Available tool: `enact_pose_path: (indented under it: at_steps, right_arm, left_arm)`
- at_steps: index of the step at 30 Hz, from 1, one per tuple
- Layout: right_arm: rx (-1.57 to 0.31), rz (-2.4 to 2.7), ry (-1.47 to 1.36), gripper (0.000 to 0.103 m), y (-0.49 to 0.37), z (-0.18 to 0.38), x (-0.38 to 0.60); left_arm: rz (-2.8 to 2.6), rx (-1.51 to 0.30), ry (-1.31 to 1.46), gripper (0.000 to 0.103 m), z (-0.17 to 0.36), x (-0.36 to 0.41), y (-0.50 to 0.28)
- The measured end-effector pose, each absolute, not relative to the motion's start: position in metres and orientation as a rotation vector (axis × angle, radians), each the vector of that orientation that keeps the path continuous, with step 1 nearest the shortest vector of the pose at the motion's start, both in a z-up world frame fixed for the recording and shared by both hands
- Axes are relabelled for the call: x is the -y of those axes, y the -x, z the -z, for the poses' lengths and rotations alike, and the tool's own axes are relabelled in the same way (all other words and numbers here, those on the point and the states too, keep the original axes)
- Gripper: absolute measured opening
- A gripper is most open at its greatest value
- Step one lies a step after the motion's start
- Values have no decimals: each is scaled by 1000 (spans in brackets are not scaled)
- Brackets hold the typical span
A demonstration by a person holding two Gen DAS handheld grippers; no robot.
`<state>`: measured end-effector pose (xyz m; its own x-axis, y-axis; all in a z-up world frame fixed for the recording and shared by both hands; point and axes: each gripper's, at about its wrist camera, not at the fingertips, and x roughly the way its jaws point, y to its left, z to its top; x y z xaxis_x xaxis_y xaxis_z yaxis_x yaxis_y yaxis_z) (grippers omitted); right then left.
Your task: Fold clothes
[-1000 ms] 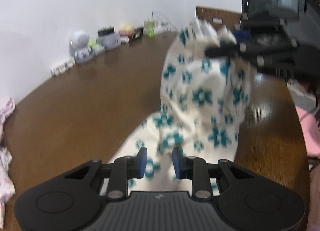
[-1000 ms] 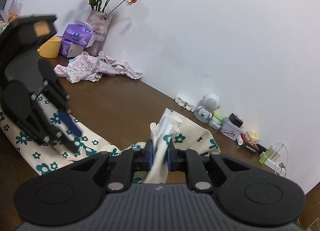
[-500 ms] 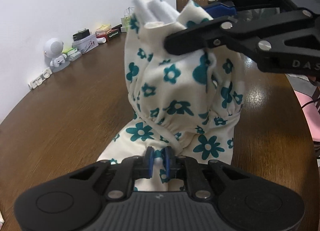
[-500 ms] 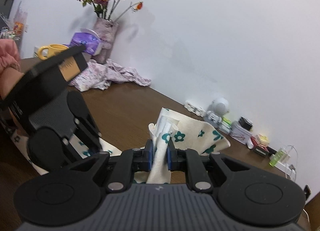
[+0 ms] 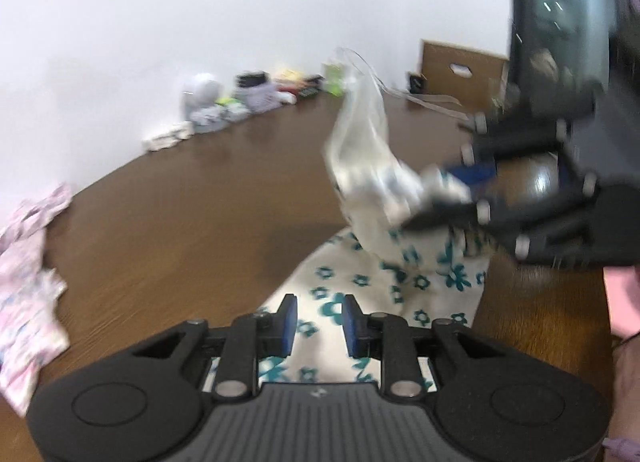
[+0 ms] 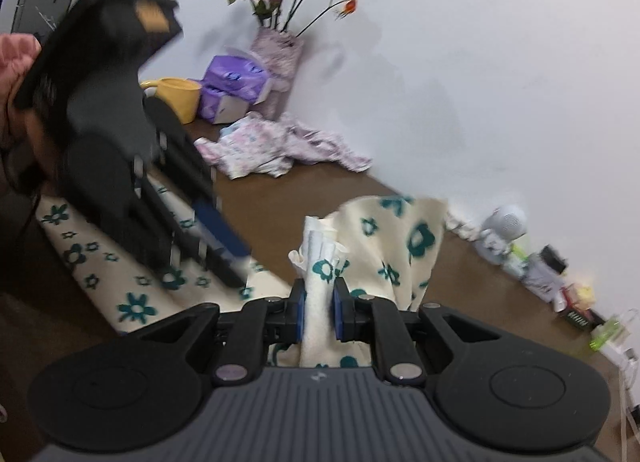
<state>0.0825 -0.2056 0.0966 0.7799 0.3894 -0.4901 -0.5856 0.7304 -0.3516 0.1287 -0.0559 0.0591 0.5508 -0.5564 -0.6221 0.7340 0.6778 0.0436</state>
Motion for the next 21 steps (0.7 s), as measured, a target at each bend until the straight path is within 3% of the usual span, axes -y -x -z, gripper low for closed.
enact_pose_path:
  at_steps: [8, 13, 17, 21]
  right_arm:
    - [-494, -598, 489, 13, -83, -67, 180]
    - [-515, -594, 483, 13, -83, -58, 172]
    - [-526, -591, 459, 16, -85, -53, 171]
    - [-534, -641, 430, 36, -77, -54, 176]
  left_arm:
    - [859, -486, -191, 22, -100, 34, -111]
    - [920, -500, -234, 23, -98, 73, -116]
    - [890, -614, -234, 22, -75, 97, -146]
    - [862, -713, -161, 20, -51, 98, -175]
